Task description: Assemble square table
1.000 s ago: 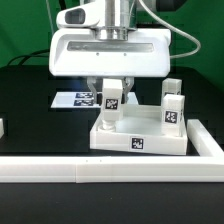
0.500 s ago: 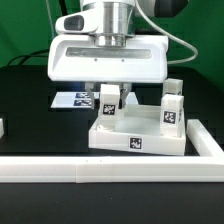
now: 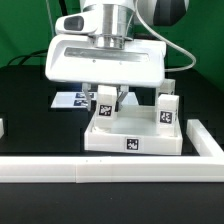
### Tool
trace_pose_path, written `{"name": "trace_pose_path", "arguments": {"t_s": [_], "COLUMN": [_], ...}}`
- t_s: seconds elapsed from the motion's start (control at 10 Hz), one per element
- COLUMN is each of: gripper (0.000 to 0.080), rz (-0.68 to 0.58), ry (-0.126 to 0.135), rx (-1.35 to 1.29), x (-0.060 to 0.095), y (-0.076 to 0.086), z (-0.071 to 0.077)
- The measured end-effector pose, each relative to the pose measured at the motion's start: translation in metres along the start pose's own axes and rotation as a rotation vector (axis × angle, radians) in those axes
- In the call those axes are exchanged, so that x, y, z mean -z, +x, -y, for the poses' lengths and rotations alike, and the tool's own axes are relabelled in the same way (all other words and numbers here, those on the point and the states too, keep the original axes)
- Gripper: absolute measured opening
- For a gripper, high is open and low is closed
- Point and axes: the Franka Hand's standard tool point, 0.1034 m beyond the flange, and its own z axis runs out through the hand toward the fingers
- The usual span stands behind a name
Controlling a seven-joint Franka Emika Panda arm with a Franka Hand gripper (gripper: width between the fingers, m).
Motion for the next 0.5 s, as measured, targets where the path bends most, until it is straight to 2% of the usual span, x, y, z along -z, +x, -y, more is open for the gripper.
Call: {"name": "trace_pose_path", "arguments": {"t_s": [0.2,0.5], "gripper": [0.0288,0.0288], "rz": [-0.018,-0.020], "ry": [-0.017,-0.019], "rx": [-0.004,-0.005], "x": [-0.0005,-0.0005], "y": [-0.0020,-0.0021], "z": [-0.0061,-0.0069]}}
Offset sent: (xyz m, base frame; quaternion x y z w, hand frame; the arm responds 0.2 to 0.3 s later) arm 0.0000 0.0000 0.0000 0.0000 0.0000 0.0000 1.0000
